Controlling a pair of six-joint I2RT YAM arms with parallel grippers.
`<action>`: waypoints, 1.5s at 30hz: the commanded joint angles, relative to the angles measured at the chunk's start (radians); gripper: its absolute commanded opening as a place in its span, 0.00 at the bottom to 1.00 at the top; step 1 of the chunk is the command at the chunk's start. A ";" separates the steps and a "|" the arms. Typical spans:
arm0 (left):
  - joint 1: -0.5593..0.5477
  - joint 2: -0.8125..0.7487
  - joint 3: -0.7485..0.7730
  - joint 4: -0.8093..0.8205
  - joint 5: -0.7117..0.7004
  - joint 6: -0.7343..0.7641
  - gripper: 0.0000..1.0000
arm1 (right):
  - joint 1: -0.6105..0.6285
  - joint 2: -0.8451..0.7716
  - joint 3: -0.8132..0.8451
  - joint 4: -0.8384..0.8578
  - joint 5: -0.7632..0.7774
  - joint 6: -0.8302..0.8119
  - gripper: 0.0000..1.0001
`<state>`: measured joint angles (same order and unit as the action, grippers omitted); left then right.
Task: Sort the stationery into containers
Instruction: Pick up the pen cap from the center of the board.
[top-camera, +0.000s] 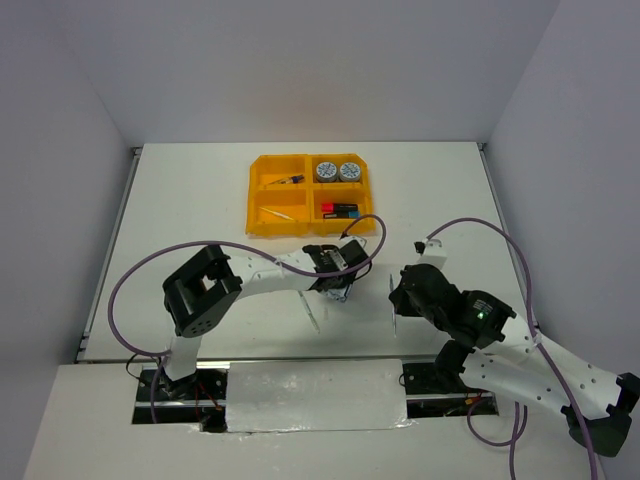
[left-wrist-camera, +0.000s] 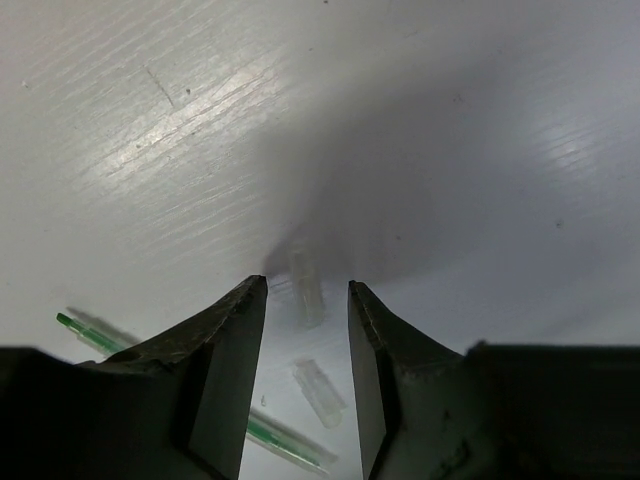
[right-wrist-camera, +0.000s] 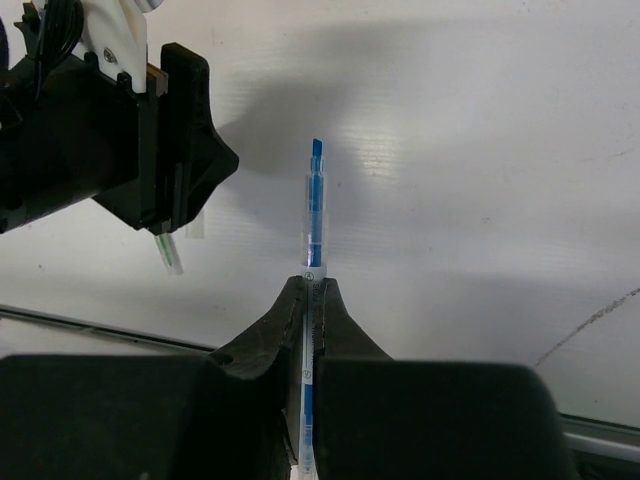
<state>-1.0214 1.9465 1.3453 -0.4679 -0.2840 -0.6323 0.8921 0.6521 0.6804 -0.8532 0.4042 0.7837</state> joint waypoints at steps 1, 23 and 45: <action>0.009 0.022 -0.023 0.026 0.012 0.005 0.50 | 0.007 0.001 0.005 0.029 0.001 -0.018 0.00; 0.012 -0.223 -0.051 0.081 -0.053 -0.033 0.00 | 0.010 -0.143 -0.120 0.365 -0.326 -0.202 0.00; 0.034 -1.167 -0.732 1.105 -0.001 -0.205 0.00 | 0.384 -0.045 -0.210 1.060 -0.110 -0.259 0.00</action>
<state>-0.9848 0.8124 0.6060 0.4553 -0.3374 -0.8200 1.2587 0.5877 0.3908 0.1307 0.1604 0.5808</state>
